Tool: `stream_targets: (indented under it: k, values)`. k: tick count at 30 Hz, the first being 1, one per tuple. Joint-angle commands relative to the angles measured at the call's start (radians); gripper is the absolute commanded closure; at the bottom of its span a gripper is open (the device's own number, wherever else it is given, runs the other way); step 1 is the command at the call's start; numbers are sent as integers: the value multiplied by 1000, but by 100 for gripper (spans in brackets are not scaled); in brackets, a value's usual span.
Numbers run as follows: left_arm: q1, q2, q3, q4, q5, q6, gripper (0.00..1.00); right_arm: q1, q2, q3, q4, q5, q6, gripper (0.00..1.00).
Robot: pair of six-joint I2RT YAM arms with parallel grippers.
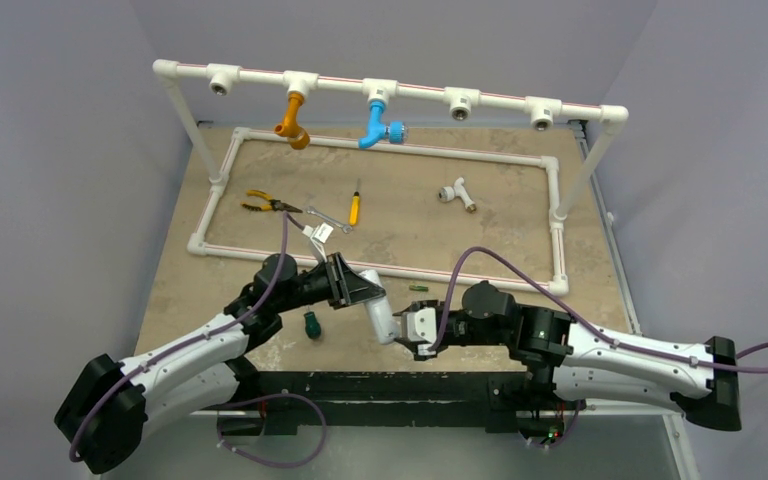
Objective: Load the batteries into the remote control
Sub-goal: Remove the battery cover from the remote control.
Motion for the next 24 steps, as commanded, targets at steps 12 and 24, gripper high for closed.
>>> stream_targets:
  k: [12,24]
  values:
    - [-3,6,14,104,58,-3,100,3,85,17,31,-53,-144,60]
    - [-3,10,9,109,64,-5,100,3,73,-5,82,29,-121,66]
